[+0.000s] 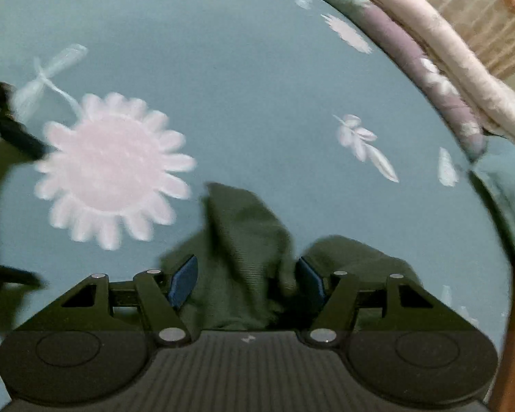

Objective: Fold clothes

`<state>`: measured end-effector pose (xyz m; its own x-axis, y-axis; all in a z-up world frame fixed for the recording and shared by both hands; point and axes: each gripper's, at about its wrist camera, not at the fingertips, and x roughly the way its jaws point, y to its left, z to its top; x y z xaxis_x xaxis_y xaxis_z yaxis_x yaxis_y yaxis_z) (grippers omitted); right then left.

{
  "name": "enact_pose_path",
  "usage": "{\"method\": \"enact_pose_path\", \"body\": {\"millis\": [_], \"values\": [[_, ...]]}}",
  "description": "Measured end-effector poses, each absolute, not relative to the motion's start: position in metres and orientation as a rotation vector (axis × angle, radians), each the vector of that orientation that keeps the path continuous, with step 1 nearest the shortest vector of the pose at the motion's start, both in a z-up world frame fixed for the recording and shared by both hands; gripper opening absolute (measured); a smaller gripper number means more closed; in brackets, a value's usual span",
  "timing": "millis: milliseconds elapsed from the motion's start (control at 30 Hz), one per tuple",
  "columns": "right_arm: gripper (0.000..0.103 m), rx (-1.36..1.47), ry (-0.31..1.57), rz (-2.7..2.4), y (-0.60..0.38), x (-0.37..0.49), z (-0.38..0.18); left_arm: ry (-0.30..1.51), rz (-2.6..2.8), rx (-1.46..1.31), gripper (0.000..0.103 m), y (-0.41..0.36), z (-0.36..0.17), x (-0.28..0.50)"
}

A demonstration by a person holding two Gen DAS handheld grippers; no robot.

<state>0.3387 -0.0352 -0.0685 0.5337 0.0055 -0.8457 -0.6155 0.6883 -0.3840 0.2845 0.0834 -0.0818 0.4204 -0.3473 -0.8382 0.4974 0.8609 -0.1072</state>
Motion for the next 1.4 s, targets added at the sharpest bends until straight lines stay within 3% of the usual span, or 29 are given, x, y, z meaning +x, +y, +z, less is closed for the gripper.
{"method": "enact_pose_path", "body": {"millis": [267,567,1033,1100,1167,1233,1400], "values": [[0.069,-0.607,0.919,0.22,-0.088,0.367,-0.04,0.997,-0.566,0.147,0.102,0.09,-0.083,0.286],[0.069,-0.402,0.985,0.011,-0.172,0.402,-0.049,0.933,-0.569,0.267,0.102,0.082,-0.087,0.273],[0.069,-0.244,0.766,0.364,-0.188,0.313,0.011,0.932,-0.505,0.168,0.102,0.053,-0.053,0.298],[0.065,-0.253,0.758,0.459,-0.186,0.302,0.012,0.932,-0.503,0.183,0.102,0.045,-0.05,0.299],[0.051,-0.308,0.765,0.541,-0.175,0.297,0.008,0.937,-0.493,0.198,0.102,0.04,-0.05,0.297],[0.044,-0.377,0.769,0.605,-0.156,0.293,0.002,0.942,-0.484,0.212,0.102,0.036,-0.049,0.295],[0.043,-0.539,0.823,0.709,-0.104,0.31,-0.034,0.95,-0.457,0.247,0.102,0.03,-0.048,0.289]]}}
